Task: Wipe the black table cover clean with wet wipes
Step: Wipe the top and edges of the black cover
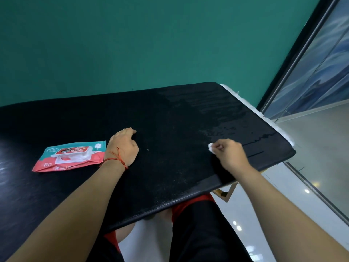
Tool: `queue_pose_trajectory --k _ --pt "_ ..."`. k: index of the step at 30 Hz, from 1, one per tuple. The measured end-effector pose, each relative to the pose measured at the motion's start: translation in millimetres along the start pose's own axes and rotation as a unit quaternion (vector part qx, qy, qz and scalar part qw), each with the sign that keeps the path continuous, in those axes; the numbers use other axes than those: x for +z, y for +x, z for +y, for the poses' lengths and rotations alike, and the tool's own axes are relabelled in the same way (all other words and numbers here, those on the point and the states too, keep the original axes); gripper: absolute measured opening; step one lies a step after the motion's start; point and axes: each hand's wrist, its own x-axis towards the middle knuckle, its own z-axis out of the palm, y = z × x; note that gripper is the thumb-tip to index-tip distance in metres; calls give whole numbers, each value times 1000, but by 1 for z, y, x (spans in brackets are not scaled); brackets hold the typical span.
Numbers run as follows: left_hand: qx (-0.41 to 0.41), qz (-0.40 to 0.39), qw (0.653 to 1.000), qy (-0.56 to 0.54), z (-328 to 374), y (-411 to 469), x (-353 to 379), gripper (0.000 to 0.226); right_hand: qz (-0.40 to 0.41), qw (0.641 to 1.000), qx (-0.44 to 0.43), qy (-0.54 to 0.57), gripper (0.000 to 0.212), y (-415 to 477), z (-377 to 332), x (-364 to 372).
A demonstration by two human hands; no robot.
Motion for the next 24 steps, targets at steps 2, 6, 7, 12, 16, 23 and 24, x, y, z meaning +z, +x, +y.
queue_pose_trajectory --k 2,6,7,12,16,23,24 --pt "3 1 1000 -1 -1 0 0 45 22 999 31 -2 9 15 17 -7" --pt "4 1 1000 4 1 1 0 45 31 999 17 -34 10 8 17 2" --pt "3 1 1000 5 1 0 0 45 28 999 6 -33 10 0 10 7" --pt "3 -2 1000 9 0 1 0 44 20 997 -62 -30 9 -76 -47 40" --pt "10 -1 1000 7 0 0 0 45 -7 987 -153 49 10 -142 -94 72" --pt "9 3 1000 3 -3 1 1 44 -83 960 -244 109 27 -191 -122 94" --pt "10 4 1000 2 -2 1 2 44 -81 961 -238 118 23 -186 -115 91"
